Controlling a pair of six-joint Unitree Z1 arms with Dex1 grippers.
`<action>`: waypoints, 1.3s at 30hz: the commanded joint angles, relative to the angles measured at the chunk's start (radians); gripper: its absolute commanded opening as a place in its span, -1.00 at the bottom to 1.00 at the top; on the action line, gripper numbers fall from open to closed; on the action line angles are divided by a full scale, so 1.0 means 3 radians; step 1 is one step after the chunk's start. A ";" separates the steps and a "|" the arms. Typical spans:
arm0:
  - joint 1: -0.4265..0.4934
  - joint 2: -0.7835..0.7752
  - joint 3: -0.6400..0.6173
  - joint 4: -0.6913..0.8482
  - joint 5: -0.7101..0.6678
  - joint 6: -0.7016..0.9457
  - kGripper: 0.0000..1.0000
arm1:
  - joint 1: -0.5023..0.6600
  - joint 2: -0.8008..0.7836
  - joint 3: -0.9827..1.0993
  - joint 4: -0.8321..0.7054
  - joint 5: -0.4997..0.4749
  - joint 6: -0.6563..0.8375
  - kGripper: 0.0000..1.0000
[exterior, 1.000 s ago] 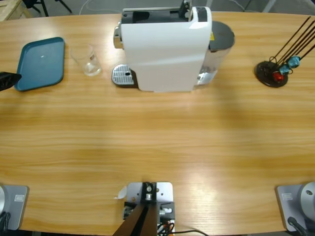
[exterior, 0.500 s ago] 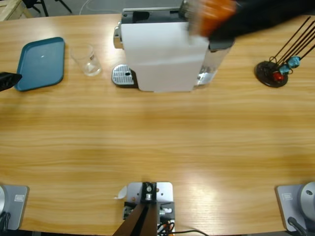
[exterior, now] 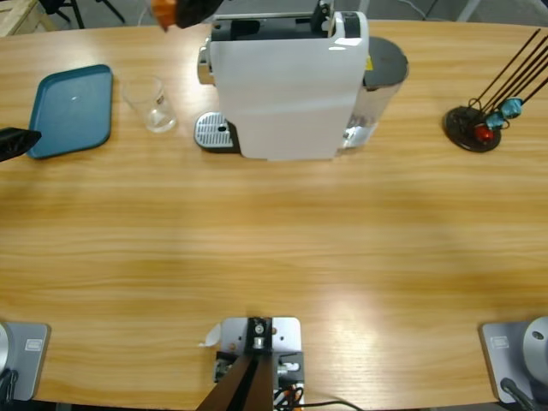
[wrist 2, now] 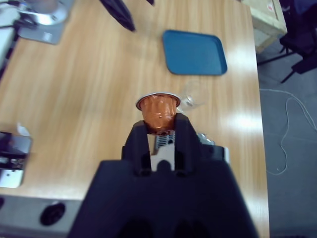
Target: Pour coffee
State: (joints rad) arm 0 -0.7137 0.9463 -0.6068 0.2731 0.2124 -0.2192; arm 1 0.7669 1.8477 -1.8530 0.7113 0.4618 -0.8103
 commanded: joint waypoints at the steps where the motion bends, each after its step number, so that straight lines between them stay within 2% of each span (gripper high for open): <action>1: -0.0018 0.0097 0.0119 -0.0043 0.0044 -0.0036 0.88 | -0.0240 0.0266 -0.0041 0.0053 -0.0063 -0.0152 -1.00; 7: -0.0019 0.0099 0.0121 -0.0045 0.0044 -0.0036 0.88 | -0.0240 0.0354 -0.0046 0.0083 -0.0140 -0.0204 -1.00; 13: -0.0019 0.0103 0.0121 -0.0046 0.0044 -0.0036 0.88 | -0.0251 0.0401 -0.0051 0.0063 -0.0458 -0.0219 -1.00; 39: -0.0018 0.0103 0.0115 -0.0046 0.0044 -0.0036 0.88 | -0.0337 0.0582 -0.0080 0.0032 -0.0547 -0.0234 -1.00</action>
State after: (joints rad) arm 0 -0.7137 0.9497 -0.6068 0.2706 0.2125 -0.2192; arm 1 0.6875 1.9510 -1.8686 0.7206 0.3265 -0.8663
